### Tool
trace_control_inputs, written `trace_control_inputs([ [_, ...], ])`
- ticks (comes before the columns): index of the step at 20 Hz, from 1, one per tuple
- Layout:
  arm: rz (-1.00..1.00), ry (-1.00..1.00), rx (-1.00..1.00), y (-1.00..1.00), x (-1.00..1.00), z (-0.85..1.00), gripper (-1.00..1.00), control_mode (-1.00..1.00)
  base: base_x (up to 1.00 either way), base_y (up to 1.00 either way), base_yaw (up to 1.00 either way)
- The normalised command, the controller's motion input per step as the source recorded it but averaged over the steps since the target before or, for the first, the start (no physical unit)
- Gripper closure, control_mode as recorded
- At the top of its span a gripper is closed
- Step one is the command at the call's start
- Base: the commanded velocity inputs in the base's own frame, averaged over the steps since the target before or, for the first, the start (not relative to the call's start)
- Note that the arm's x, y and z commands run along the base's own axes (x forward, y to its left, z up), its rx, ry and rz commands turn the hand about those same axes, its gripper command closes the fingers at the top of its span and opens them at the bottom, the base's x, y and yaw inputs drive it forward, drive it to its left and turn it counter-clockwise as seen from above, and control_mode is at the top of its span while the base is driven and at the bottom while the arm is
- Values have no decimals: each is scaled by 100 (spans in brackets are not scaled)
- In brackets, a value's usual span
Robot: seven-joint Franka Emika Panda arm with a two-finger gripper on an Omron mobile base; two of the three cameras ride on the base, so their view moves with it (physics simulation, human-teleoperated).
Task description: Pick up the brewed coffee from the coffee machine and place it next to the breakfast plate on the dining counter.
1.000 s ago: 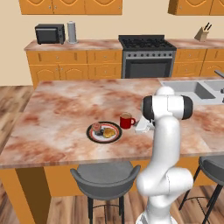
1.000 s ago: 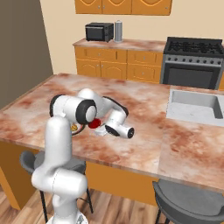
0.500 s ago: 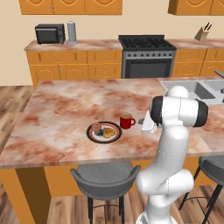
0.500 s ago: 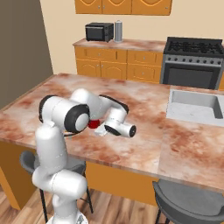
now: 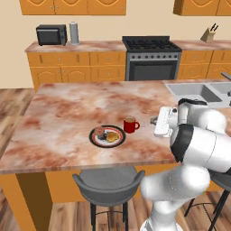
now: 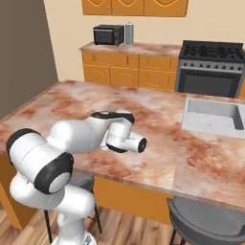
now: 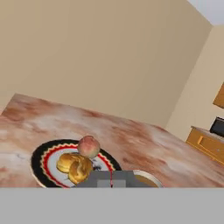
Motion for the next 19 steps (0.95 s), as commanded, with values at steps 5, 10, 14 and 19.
trace_control_inputs([
  [5,0,0,0,-15,-53,51,100,-100,0,0,0],
  [10,-1,-4,0,-7,-72,32,100,-100,0,0,0],
  [14,-4,-8,0,-1,-71,26,100,-100,0,0,0],
  [19,-1,-10,0,0,-39,24,100,-100,0,0,0],
])
